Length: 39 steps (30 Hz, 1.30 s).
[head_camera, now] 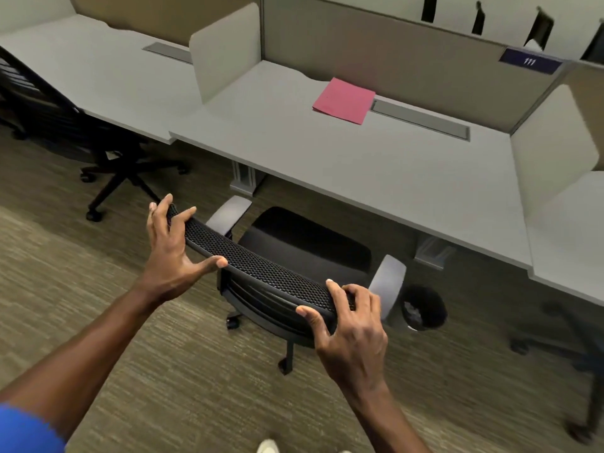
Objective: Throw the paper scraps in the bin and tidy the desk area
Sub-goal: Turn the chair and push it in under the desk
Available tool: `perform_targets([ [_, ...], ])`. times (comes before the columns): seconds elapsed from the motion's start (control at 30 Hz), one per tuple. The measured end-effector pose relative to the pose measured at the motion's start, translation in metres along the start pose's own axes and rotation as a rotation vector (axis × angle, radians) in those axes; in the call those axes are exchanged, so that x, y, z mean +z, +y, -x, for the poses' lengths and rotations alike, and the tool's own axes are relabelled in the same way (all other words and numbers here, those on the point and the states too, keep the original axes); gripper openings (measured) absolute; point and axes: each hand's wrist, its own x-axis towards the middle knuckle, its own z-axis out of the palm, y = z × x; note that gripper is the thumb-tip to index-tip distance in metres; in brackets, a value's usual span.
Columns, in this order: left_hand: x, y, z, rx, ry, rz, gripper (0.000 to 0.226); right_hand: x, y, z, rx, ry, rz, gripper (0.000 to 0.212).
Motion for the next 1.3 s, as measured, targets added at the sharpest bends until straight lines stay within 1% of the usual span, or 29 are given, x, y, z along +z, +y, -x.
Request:
perform_targets([
  [0.23,0.010,0.008,-0.019,-0.017,-0.047,0.007,0.141,0.003,0.015,-0.022,0.002,-0.021,0.015,0.077],
  [0.43,0.026,0.011,-0.041,-0.019,-0.063,-0.026,0.137,0.005,0.030,-0.045,-0.003,-0.040,0.039,0.077],
  [0.77,0.070,0.028,-0.079,-0.030,0.007,-0.093,0.131,0.004,0.080,-0.104,-0.039,-0.087,0.004,0.081],
  [0.93,0.092,0.046,-0.102,-0.026,0.019,-0.139,0.129,0.005,0.110,-0.135,-0.053,-0.061,-0.028,0.080],
  [1.3,0.136,0.079,-0.157,-0.040,0.067,-0.157,0.124,0.012,0.167,-0.205,-0.097,-0.085,-0.050,0.076],
])
